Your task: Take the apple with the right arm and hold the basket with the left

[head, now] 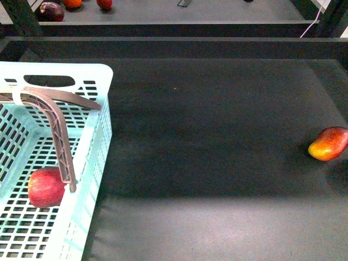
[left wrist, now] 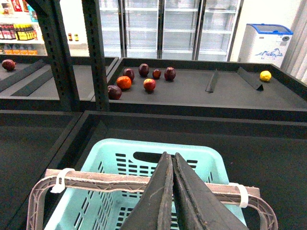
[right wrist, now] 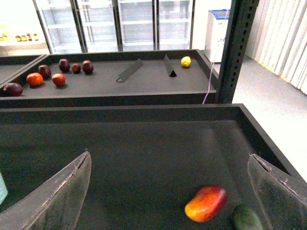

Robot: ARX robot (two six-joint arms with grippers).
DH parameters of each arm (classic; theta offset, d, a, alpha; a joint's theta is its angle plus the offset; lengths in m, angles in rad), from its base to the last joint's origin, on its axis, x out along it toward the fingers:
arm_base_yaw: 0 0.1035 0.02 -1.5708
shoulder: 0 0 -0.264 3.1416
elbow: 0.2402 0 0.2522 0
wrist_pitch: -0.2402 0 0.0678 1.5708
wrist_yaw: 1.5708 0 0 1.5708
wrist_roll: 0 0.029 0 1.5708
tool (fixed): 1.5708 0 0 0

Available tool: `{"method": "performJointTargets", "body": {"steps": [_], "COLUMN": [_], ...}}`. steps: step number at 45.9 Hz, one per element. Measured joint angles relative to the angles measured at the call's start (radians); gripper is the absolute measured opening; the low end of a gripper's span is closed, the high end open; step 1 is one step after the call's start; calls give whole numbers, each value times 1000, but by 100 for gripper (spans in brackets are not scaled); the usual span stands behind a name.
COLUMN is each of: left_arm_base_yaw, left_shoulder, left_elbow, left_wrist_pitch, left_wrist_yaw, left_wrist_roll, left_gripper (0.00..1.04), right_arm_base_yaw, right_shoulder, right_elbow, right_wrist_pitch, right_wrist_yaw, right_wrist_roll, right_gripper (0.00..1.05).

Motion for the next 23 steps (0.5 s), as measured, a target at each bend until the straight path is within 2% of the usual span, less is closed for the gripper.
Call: {"method": "performJointTargets", "body": {"steps": [23], "left_arm_base_yaw": [0], "left_shoulder": [-163], "left_elbow": [0], "left_wrist_pitch": [-161], "left_wrist_yaw": [0], "left_wrist_roll": [0], "left_gripper": [3], "right_arm_base_yaw": [0], "right_shoulder": [0], "right_elbow": [0], "right_wrist_pitch": [0], "right_wrist_yaw": [0], "right_wrist_roll": [0], "right_gripper": [96]}}
